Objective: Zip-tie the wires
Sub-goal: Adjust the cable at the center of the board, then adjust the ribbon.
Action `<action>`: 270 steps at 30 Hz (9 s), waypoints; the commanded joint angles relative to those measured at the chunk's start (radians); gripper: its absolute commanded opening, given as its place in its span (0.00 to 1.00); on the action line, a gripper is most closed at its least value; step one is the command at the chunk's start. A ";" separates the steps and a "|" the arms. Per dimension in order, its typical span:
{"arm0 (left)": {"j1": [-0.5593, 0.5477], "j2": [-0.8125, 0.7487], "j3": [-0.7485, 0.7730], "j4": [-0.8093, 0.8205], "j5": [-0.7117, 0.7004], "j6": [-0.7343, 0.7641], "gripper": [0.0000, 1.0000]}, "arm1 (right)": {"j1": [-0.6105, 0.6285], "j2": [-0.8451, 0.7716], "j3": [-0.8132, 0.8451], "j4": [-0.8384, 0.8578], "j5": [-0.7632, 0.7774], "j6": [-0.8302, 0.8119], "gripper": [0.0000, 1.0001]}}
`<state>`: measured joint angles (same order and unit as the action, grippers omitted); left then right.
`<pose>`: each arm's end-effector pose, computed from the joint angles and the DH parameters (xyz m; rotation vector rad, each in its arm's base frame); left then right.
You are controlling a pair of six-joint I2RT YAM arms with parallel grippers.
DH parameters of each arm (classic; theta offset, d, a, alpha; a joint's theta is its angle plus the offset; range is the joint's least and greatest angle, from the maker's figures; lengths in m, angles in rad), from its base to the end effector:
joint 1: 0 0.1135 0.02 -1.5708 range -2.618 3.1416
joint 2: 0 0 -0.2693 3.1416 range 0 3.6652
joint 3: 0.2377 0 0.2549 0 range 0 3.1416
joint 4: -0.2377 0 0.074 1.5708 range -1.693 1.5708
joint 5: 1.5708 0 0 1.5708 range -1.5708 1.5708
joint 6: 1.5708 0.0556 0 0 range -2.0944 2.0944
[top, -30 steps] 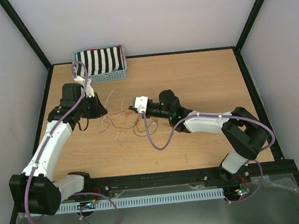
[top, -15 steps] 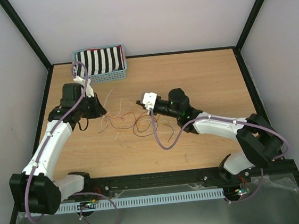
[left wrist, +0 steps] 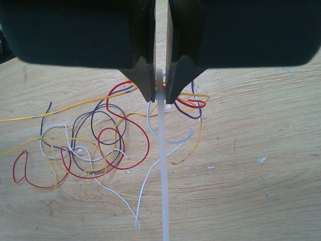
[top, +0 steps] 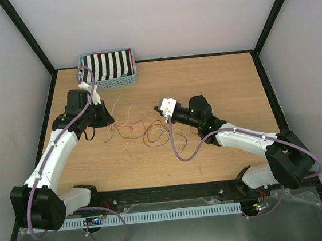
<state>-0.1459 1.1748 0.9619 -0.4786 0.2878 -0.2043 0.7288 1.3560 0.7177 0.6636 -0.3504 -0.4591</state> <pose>0.2639 -0.0547 0.2871 0.0885 2.2774 -0.5108 0.2286 0.2297 0.2804 -1.0949 1.1212 0.4831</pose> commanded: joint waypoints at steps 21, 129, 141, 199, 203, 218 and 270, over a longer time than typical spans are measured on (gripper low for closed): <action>0.007 -0.008 0.020 0.014 0.003 0.004 0.00 | -0.028 -0.107 -0.120 -0.056 -0.046 -0.077 0.08; -0.130 -0.039 -0.100 0.187 0.125 -0.010 0.00 | 0.004 0.607 0.915 -0.417 0.084 1.150 0.00; -0.164 -0.034 -0.146 0.218 0.108 -0.041 0.00 | -0.013 0.626 0.990 -0.458 0.131 1.112 0.00; -0.185 0.009 -0.078 0.395 0.034 -0.066 0.38 | -0.006 0.477 0.687 -0.356 -0.056 1.230 0.00; -0.185 0.025 -0.078 0.414 0.028 -0.069 0.27 | -0.006 0.473 0.683 -0.349 -0.057 1.233 0.00; -0.194 0.048 -0.086 0.450 0.017 -0.063 0.11 | -0.003 0.477 0.687 -0.341 -0.058 1.238 0.00; -0.279 0.110 -0.237 0.465 -0.004 -0.121 0.06 | -0.028 0.515 0.873 -0.510 0.174 1.098 0.00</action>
<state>-0.3996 1.2625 0.7662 0.1001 0.2447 -0.3191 0.7303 1.8824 1.5124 0.0372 -0.2340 0.6422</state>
